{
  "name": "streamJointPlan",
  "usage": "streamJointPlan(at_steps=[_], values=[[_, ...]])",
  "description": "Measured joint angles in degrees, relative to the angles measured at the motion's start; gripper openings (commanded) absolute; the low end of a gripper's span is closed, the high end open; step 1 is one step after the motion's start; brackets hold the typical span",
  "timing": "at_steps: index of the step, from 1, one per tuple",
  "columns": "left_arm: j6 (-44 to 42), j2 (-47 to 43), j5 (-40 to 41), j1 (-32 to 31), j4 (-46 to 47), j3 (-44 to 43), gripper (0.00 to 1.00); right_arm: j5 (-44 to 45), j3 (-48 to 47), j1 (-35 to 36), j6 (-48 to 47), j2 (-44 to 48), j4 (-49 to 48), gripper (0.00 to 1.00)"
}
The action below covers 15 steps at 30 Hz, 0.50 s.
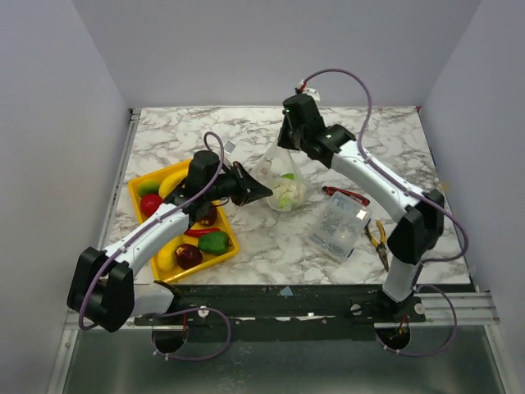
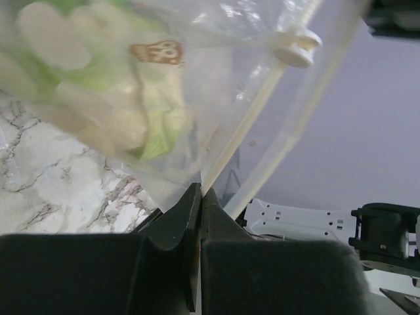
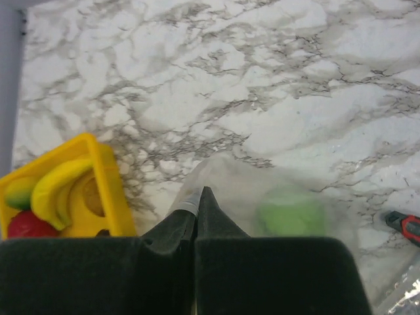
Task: Place the food in the zip-top bag and seal the zipper
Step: Adjust the zipper food storage bag at the center of the board.
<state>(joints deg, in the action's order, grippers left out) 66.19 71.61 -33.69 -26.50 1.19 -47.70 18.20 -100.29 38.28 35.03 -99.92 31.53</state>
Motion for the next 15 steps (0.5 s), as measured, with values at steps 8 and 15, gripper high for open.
streamJointPlan(at_steps=[8,15], values=[[-0.4,6.0,1.2,1.6,-4.3,-2.4,0.0,-0.8,-6.6,-1.3,-6.2,-15.5,4.5,0.01],[-4.0,-6.8,7.3,0.5,-10.8,-7.8,0.0,-5.4,-3.3,-1.3,-6.8,-0.3,1.2,0.0]])
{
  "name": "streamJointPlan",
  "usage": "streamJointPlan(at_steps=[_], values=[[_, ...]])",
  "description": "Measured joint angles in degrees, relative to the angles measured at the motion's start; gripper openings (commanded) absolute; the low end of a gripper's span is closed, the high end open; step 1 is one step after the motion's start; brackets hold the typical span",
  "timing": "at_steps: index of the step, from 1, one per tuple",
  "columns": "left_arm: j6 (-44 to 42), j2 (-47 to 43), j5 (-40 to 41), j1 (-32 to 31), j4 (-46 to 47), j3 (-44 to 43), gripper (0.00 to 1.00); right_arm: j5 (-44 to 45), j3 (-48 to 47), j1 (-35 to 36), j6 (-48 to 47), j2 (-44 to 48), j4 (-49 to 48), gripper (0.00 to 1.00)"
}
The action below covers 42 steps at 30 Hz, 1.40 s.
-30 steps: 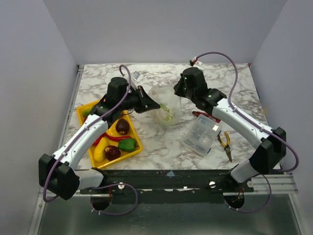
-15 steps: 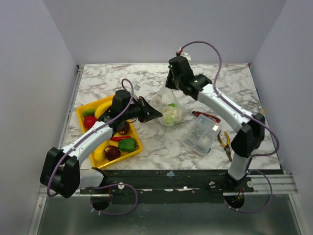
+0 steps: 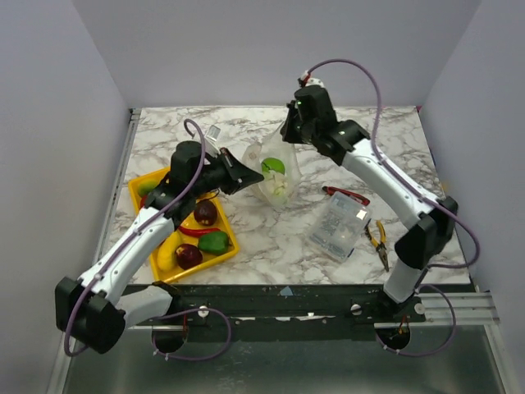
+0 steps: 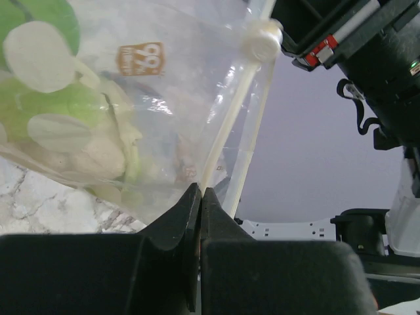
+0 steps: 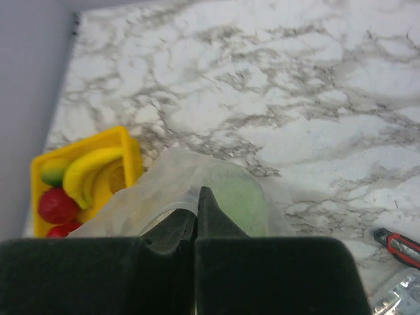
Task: Place the food in the zip-top bag and seal the zipper
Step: Adjust the zipper food storage bag at the center of the board.
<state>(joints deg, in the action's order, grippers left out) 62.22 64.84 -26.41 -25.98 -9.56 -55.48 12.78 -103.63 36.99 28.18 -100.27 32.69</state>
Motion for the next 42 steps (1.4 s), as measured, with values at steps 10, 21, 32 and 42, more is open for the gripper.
streamJointPlan(at_steps=[10,21,32,42], values=[[-1.7,2.0,2.6,0.5,-0.1,6.6,0.0,0.3,17.9,-0.7,0.0,4.1,-11.8,0.0],[-4.6,0.4,2.6,0.7,-3.7,-5.3,0.0,-6.3,11.7,-1.2,-1.4,1.9,-7.6,0.01],[-6.5,1.6,2.1,4.3,-5.1,-0.2,0.0,-6.3,16.0,-1.2,-1.1,10.8,-12.0,0.01],[-7.2,5.2,-3.5,4.9,-4.5,-1.9,0.0,-5.3,16.4,-1.4,-1.8,7.2,-11.0,0.01]])
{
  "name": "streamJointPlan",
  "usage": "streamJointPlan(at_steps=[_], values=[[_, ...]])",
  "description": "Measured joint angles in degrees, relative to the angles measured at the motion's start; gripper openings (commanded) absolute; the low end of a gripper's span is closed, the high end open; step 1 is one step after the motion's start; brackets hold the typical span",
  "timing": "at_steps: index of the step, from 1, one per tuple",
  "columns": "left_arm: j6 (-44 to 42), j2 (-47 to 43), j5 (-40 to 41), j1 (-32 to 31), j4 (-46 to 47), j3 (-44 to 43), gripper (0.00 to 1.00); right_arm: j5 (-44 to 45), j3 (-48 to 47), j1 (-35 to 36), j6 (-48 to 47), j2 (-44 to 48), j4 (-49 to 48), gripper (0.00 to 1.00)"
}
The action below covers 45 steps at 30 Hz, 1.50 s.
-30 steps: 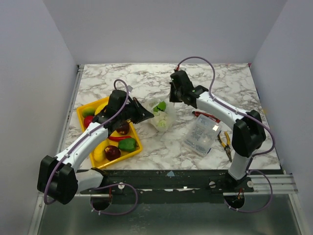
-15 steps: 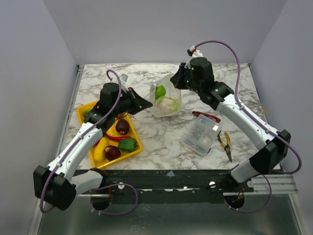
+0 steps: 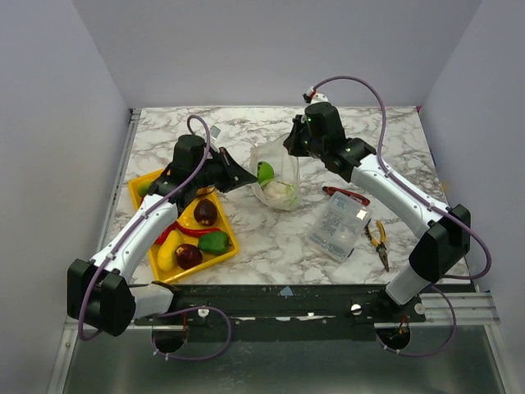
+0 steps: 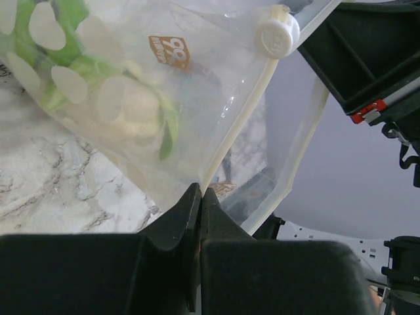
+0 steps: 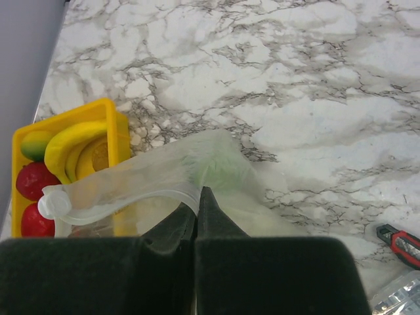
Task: Place the food in the zip-top bag and seal the zipper
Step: Adjust the zipper food storage bag at the center of the board, then pick up the fake fruit from the bin.
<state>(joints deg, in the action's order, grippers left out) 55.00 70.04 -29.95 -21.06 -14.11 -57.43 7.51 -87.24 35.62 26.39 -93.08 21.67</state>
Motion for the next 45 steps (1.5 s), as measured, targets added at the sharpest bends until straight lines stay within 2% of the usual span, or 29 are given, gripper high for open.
streamJointPlan(at_steps=[3,5,6,8,9,17,20,24,29,38,45], values=[[-0.4,1.3,-0.6,0.0,0.0,0.0,0.02,0.7,0.2,0.0,0.0,0.0,-0.2,0.0],[-0.9,1.6,-0.6,0.1,-0.3,0.0,0.21,1.2,0.4,0.0,0.0,0.0,-0.2,0.0],[-1.0,1.6,-0.6,0.1,-0.3,0.0,0.37,1.5,0.5,0.0,0.0,0.0,-0.2,0.0],[-2.1,1.4,-0.7,0.4,-0.4,0.0,0.53,2.1,0.6,0.0,0.0,0.0,-0.4,0.0],[-2.6,1.3,-0.8,0.4,-0.6,0.0,0.58,2.2,0.7,0.0,0.1,0.0,-0.5,0.0],[-8.7,-4.1,0.4,1.9,-5.7,0.0,0.78,2.3,1.1,0.0,0.1,-0.4,-1.6,0.0],[-12.0,-8.5,3.8,2.0,-9.8,0.0,0.8,2.3,1.1,0.0,0.1,-0.7,-2.1,0.0],[-15.5,-16.2,12.1,2.0,-15.3,1.9,0.8,2.3,1.1,0.0,0.0,-0.8,-2.3,0.0],[-14.0,-23.1,25.3,2.5,-22.3,8.3,0.8,2.2,1.1,-0.1,-0.2,-0.8,-2.4,0.0],[-7.3,-19.0,36.9,2.7,-32.7,14.6,0.81,1.0,1.1,-0.1,-0.5,-1.2,-2.6,0.0],[-11.4,-16.0,41.5,3.8,-29.9,13.5,0.84,0.3,1.1,-0.1,-0.4,-1.4,-2.8,0.0]])
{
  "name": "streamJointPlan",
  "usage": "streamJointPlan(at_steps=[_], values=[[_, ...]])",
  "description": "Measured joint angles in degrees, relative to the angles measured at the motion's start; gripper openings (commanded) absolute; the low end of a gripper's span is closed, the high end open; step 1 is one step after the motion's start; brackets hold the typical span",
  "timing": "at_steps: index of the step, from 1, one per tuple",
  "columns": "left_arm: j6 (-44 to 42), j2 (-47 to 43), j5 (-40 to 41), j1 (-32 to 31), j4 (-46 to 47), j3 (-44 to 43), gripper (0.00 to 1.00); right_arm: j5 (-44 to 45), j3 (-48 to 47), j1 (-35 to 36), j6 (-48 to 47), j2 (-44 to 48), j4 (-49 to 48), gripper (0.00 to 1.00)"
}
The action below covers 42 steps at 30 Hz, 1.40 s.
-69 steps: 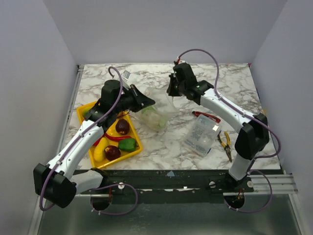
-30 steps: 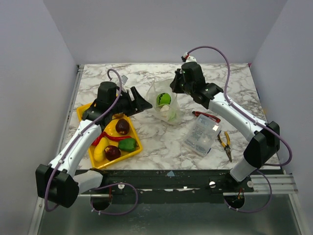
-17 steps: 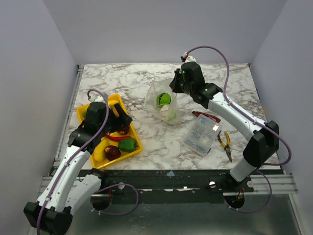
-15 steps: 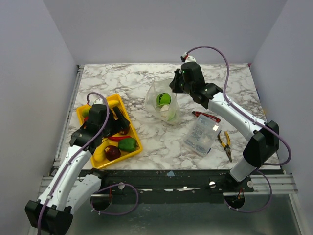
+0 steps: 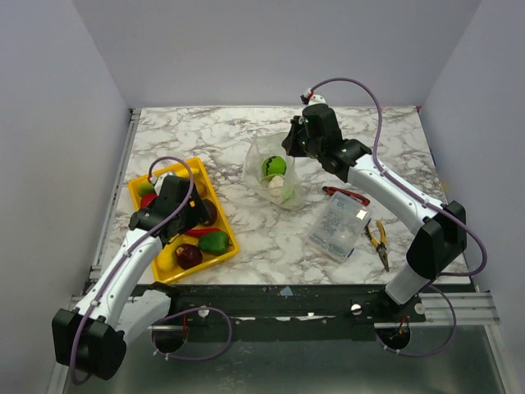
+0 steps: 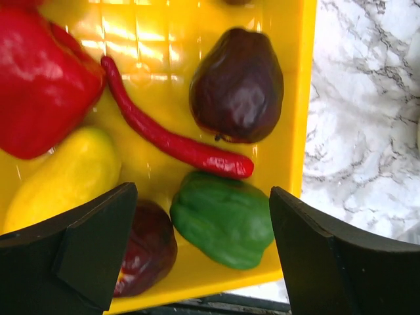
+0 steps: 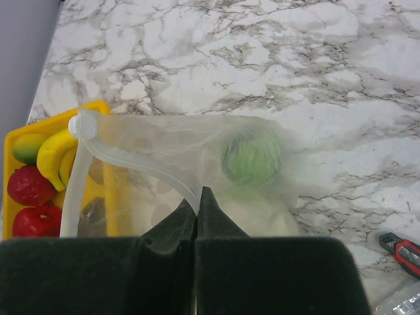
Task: Place the food in the zip-top bag and seal the zipper
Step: Pick up the fake fruit from the bin.
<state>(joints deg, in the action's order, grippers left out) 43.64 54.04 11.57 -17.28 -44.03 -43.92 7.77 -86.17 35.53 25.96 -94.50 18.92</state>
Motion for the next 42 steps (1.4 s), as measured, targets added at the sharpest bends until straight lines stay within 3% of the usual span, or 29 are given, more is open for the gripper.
streamJointPlan(at_steps=[10,21,26,37,42], values=[[-15.1,14.4,-0.9,1.7,7.0,-5.9,0.85,-0.8,0.0,0.0,0.0,0.0,0.0,0.0],[-15.0,26.5,-8.5,1.7,10.5,-10.4,0.78,-1.0,0.2,0.0,0.0,0.0,0.0,0.01],[-12.4,27.2,-8.5,2.1,10.8,-9.9,0.77,-1.0,0.7,0.0,0.0,0.0,0.0,0.0],[-9.4,18.8,-7.9,2.1,13.6,-1.6,0.85,-1.2,1.4,0.0,0.0,0.0,-0.5,0.01],[-8.8,18.1,-7.1,2.1,13.7,-0.8,0.75,-1.3,1.4,0.0,0.0,0.0,-0.5,0.0]])
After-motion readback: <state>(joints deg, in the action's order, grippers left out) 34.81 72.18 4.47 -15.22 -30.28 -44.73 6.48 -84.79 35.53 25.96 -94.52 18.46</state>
